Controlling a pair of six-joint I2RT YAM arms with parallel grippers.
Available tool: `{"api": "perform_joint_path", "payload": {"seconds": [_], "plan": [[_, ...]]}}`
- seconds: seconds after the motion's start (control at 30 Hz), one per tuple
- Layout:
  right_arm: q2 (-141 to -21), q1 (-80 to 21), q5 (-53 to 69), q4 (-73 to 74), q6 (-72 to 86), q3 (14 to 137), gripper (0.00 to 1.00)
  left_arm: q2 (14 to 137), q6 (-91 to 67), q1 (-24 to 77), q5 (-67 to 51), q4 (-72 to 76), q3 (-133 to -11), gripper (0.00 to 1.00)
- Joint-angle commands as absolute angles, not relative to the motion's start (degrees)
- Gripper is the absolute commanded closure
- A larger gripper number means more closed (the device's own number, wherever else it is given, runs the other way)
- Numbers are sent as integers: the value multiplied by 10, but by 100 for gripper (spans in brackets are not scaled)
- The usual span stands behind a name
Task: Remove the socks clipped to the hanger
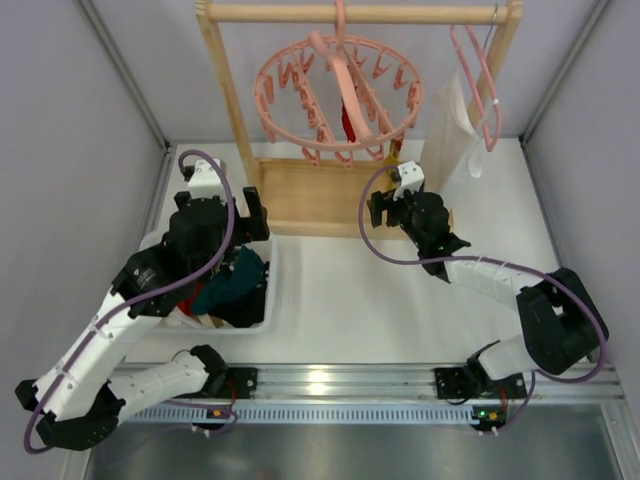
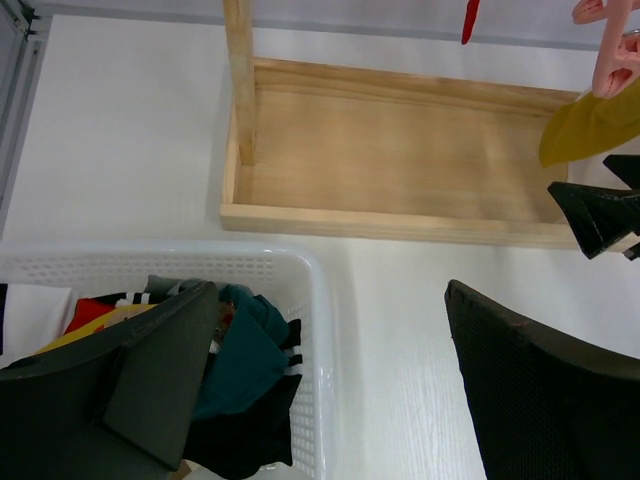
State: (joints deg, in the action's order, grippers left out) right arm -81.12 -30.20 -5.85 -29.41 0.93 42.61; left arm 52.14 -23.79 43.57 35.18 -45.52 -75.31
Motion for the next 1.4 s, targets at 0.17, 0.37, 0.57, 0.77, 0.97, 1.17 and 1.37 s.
{"api": "perform_joint_path", "payload": {"seconds": [0.17,0.37,0.57,0.77,0.97,1.17,1.37], "plan": [[-840,-294,-90,-393,-25,441,23,541,-218,434,346,-432,-752,2],[-871,-292,-98,-471,-41,422,34,541,-219,434,343,-432,-757,2],[-882,-287,-79,-534,-37,398,88,535,-220,434,338,-432,-760,2],[-859,-290,-69,-554,-30,378,100,528,-230,434,316,-431,-791,2],[-796,-323,-84,-524,-15,348,100,549,-246,434,266,-430,-855,2],[-759,-424,-150,-471,-33,351,100,607,-250,434,185,-432,-994,2],[-787,-535,-248,-428,-54,401,100,678,-231,435,217,-438,-1099,2]]}}
